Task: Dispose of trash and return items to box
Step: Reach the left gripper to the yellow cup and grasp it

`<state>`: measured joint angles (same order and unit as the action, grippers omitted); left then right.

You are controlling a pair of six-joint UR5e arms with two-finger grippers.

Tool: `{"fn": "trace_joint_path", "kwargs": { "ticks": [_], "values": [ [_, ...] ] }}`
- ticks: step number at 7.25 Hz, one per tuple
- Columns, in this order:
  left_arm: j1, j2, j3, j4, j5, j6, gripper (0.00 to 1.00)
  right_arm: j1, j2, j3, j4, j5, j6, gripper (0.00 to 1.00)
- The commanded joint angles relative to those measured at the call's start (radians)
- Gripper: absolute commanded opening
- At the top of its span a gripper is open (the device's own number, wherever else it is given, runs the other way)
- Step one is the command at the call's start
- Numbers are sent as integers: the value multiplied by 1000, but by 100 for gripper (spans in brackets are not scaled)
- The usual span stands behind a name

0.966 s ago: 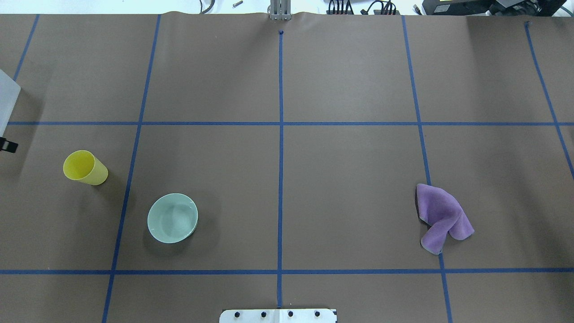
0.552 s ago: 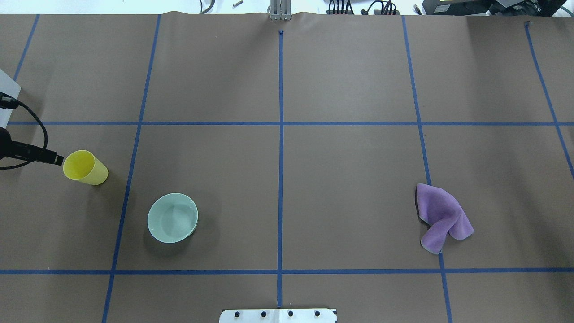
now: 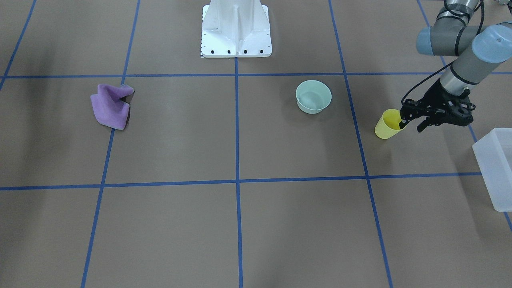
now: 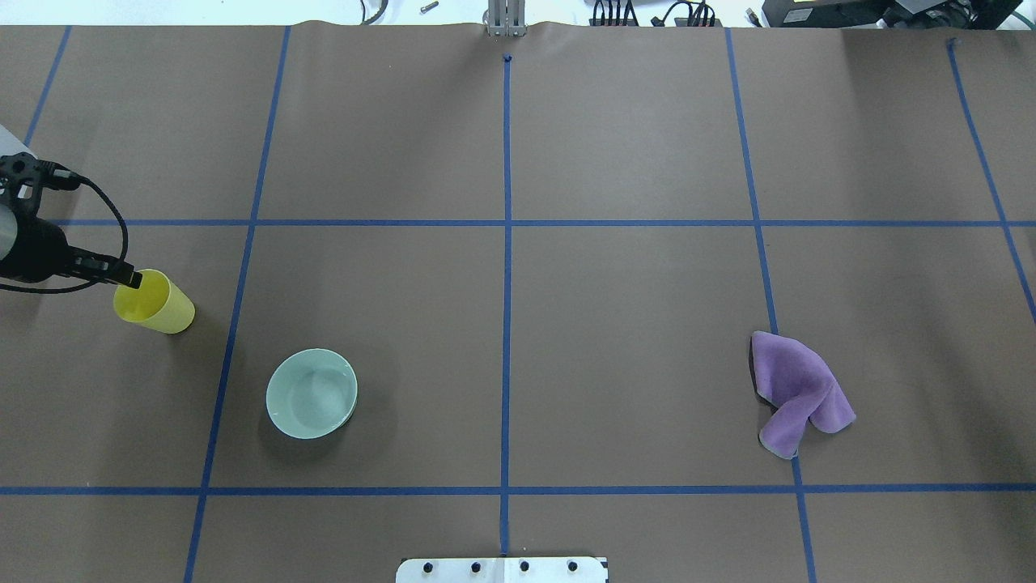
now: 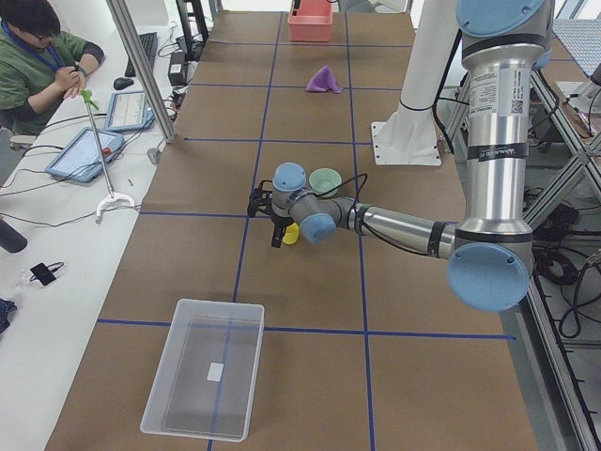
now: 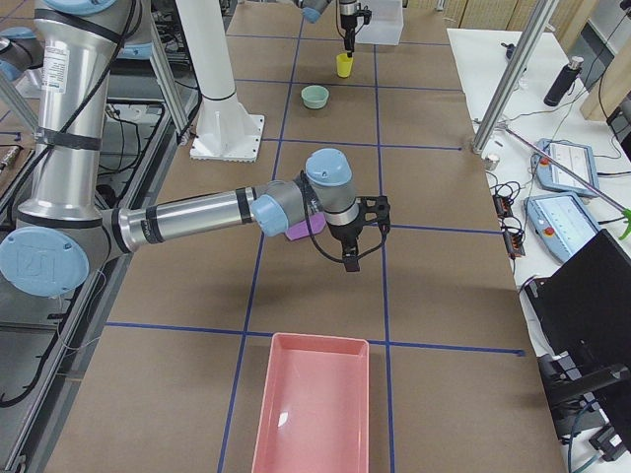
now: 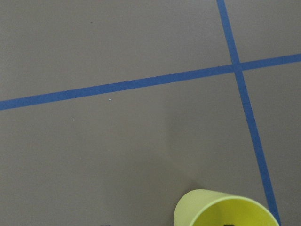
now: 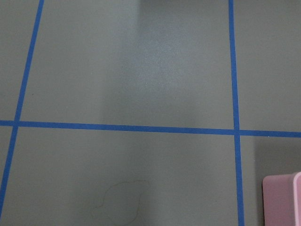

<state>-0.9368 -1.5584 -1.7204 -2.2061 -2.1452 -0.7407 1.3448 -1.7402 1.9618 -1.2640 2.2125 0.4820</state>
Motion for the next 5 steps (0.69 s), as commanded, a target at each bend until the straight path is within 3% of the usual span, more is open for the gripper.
{"fn": "trace_joint_path", "kwargs": {
  "ticks": [1, 2, 4, 5],
  "values": [
    [47, -5, 1, -1, 25, 6, 15, -3, 1, 0, 0, -1, 3, 100],
    [47, 1, -2, -26, 24, 12, 0, -4, 1, 0, 0, -1, 4, 100],
    [30, 20, -48, -29, -43, 12, 0, -4, 1, -1, 0, -1, 7, 100],
    [-52, 29, -51, -27, -95, 52, 0, -6, 1, -1, 0, -1, 7, 100]
  ]
}}
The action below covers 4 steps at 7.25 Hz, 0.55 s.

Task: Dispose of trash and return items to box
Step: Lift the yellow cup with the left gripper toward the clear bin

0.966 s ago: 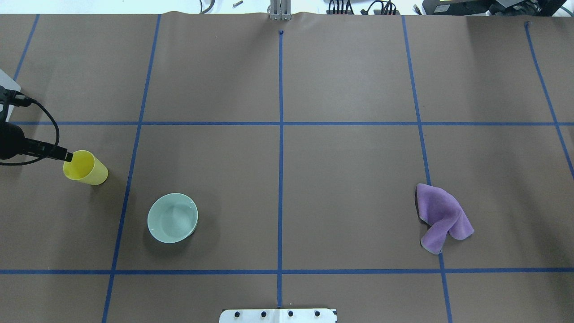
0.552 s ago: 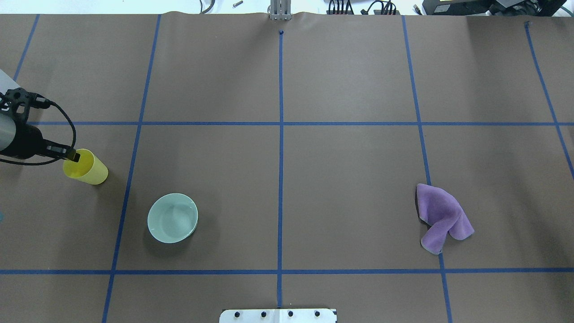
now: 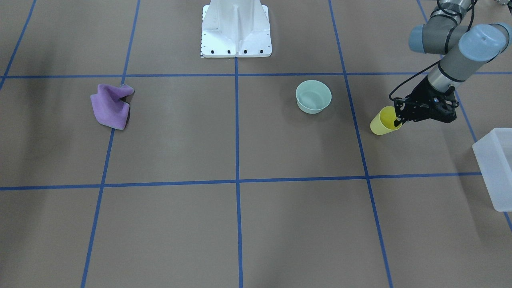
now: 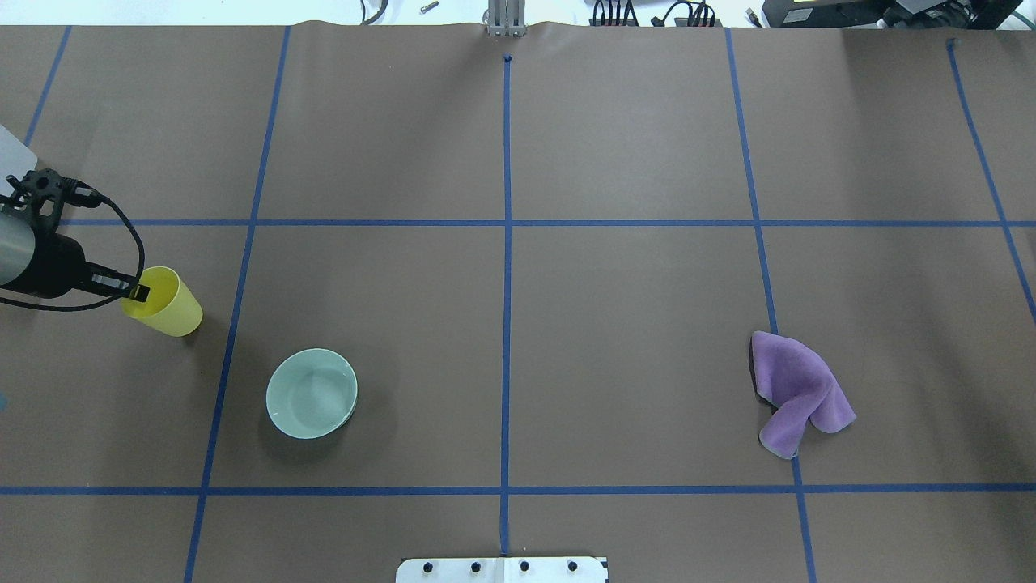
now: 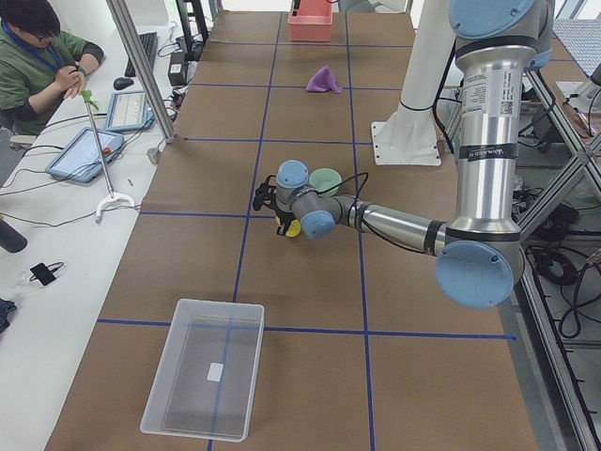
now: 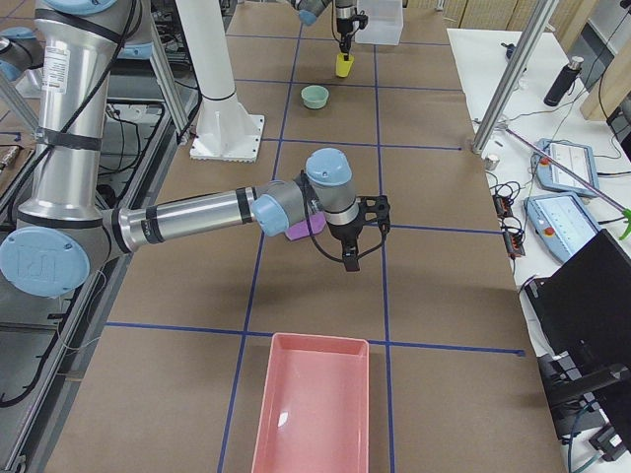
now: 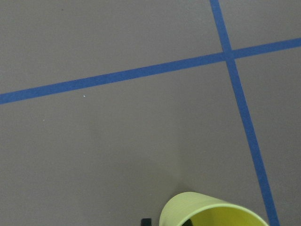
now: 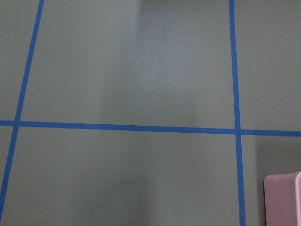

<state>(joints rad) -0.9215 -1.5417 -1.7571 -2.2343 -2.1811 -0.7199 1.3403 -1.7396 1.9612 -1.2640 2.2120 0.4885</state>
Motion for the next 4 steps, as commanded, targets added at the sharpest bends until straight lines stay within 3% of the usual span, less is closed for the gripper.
{"fn": "trace_joint_path", "kwargs": {
  "ticks": [1, 4],
  "values": [
    [-155, 49, -9, 7, -90, 134, 0, -3, 0, -1, 0, 0, 1, 100],
    [-451, 25, 17, 290, -137, 543, 0, -10, -2, -2, 5, 2, 2, 100]
  ]
}}
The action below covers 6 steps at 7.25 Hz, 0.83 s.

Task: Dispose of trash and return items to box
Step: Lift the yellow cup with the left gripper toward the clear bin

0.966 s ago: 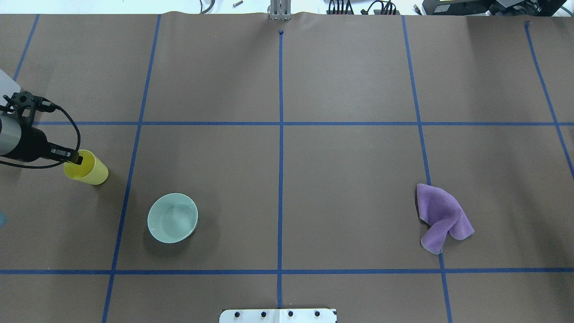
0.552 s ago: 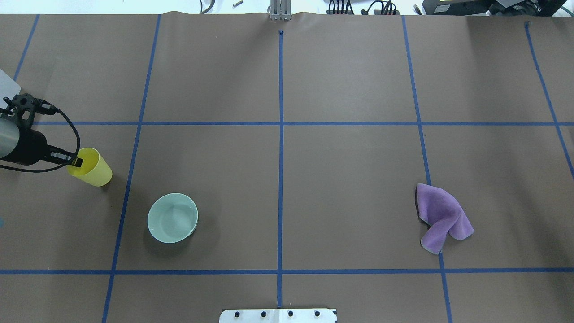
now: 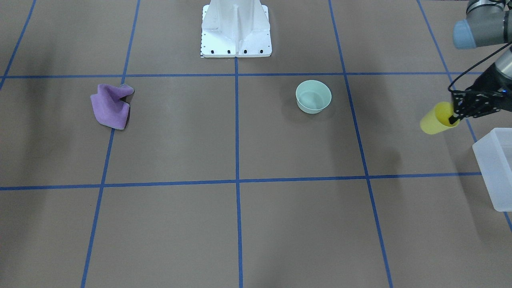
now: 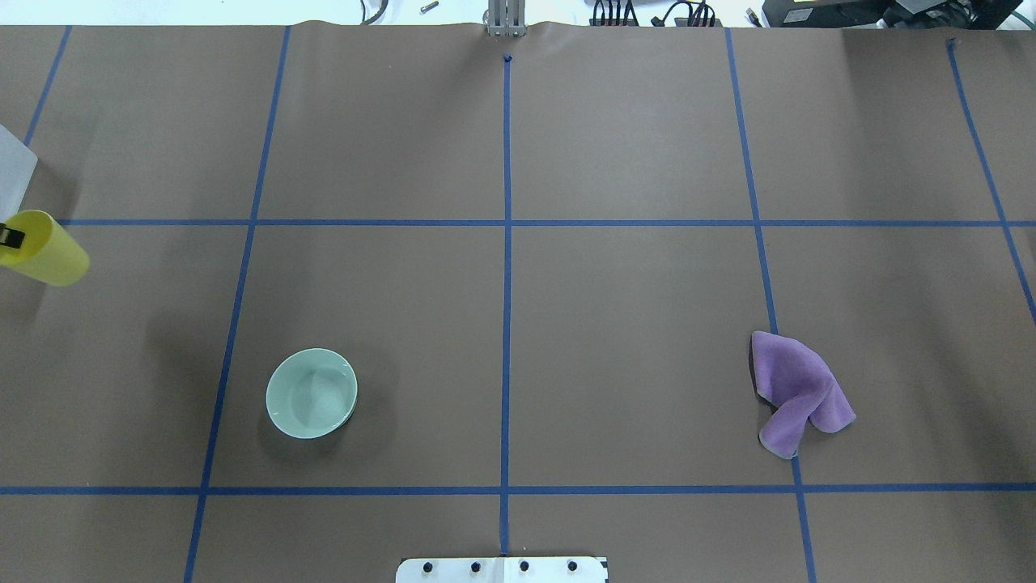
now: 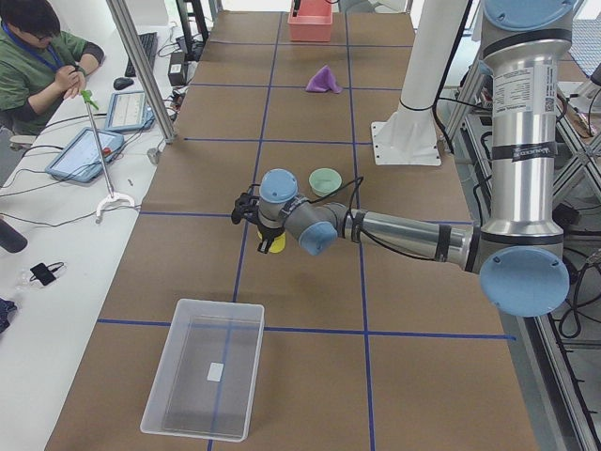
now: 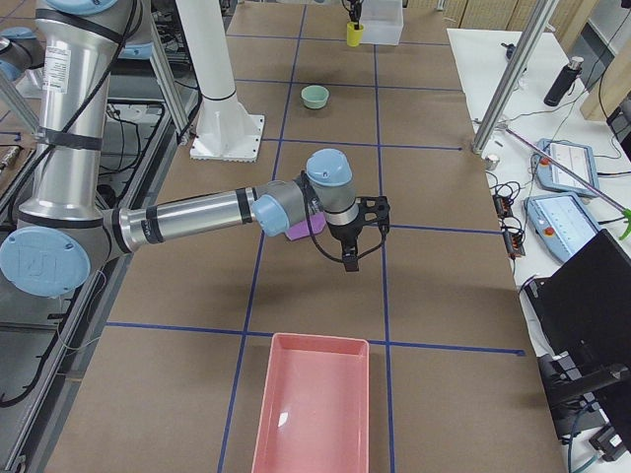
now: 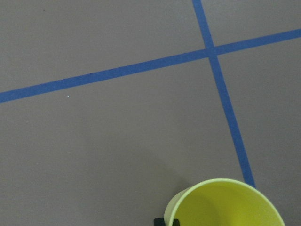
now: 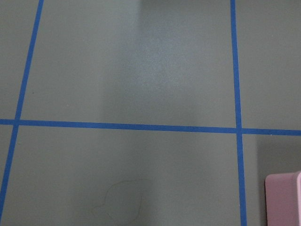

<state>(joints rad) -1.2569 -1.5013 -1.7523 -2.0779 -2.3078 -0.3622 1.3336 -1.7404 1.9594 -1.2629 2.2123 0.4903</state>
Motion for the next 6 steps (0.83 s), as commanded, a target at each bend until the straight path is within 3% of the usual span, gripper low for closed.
{"fn": "trace_joint_path", "kwargs": {
  "ticks": [1, 2, 3, 4, 5, 6],
  "values": [
    [-193, -78, 49, 250, -7, 310, 0, -5, -1, -1, 5, 1, 1, 100],
    [-252, -144, 166, 280, -5, 428, 0, -7, -1, -2, 5, 1, 1, 100],
    [-294, -245, 368, 263, -4, 553, 0, -7, -1, -2, 5, 1, 1, 100],
    [-303, -307, 531, 171, 1, 593, 0, -7, -1, -1, 5, 1, 1, 100],
    [-299, -312, 644, 30, 81, 589, 0, -8, -1, -2, 5, 1, 1, 100],
    [-291, -310, 678, -31, 112, 554, 0, -8, -1, -1, 5, 1, 1, 100]
  ]
}}
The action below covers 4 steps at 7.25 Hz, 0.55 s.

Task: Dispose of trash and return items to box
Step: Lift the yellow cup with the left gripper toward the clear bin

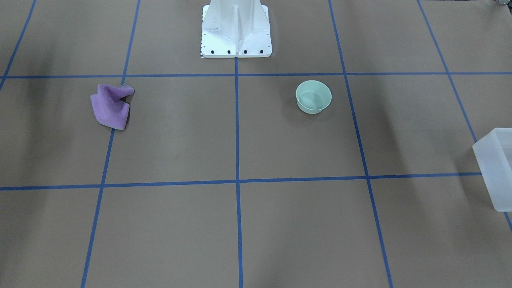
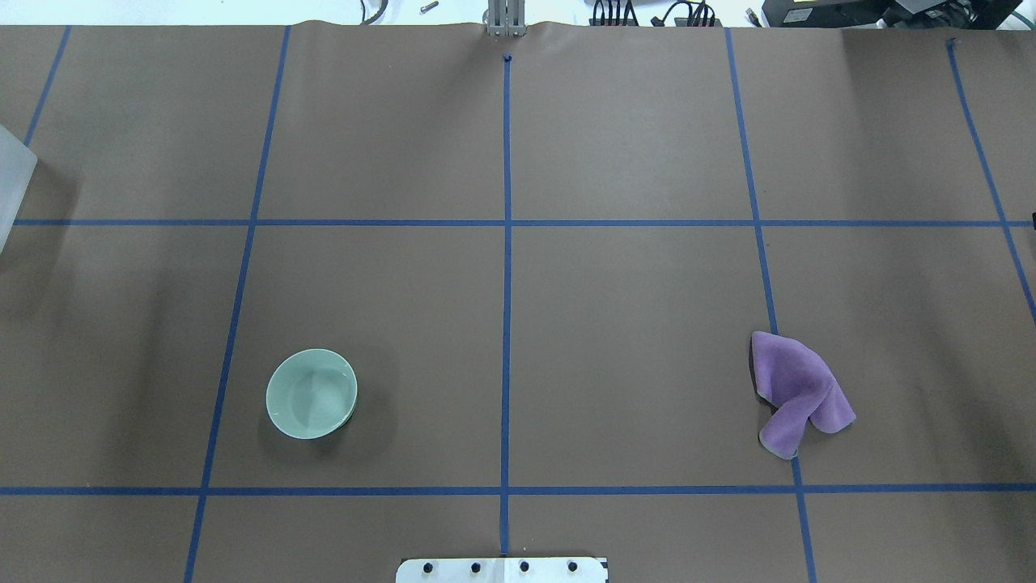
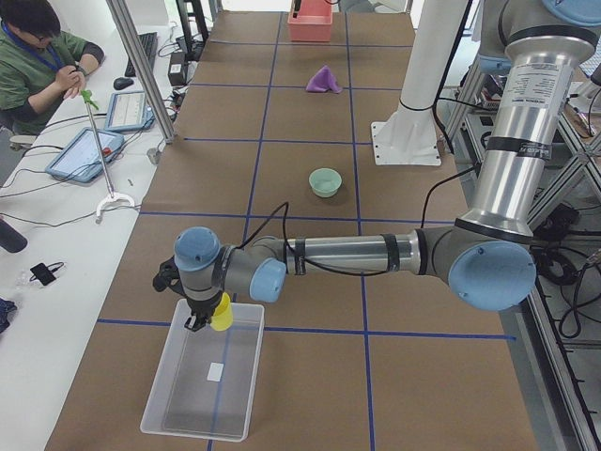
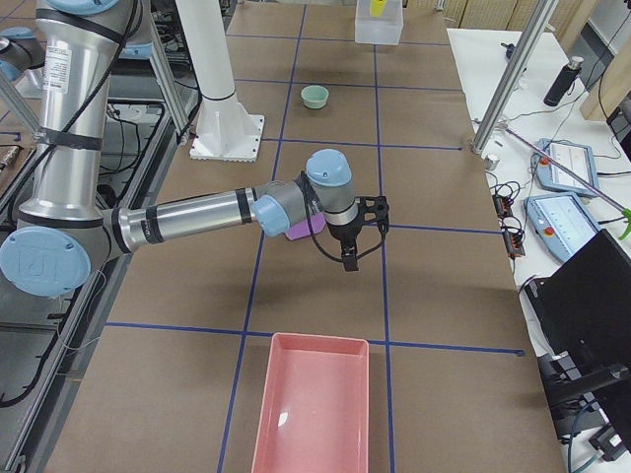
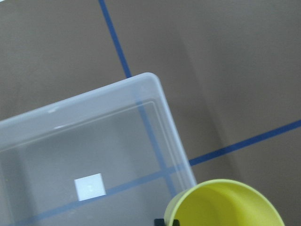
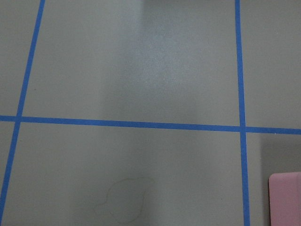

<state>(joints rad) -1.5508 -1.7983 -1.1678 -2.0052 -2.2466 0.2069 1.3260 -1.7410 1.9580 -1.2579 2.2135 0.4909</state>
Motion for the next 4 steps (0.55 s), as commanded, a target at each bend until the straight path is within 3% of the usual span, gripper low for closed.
{"fn": "trace_joint_path", "kwargs": {
  "ticks": [1, 2, 3, 4],
  "values": [
    [36, 2, 109, -147, 56, -30, 0, -1, 0, 1, 0, 0, 0, 100],
    [58, 14, 141, -220, 56, -64, 0, -2, 0, 1, 0, -2, 0, 100],
    [98, 25, 145, -271, 56, -143, 10, -4, 0, 1, 0, -2, 0, 100],
    [121, 37, 145, -309, 55, -184, 13, -7, 1, 1, 0, -2, 0, 100]
  ]
}}
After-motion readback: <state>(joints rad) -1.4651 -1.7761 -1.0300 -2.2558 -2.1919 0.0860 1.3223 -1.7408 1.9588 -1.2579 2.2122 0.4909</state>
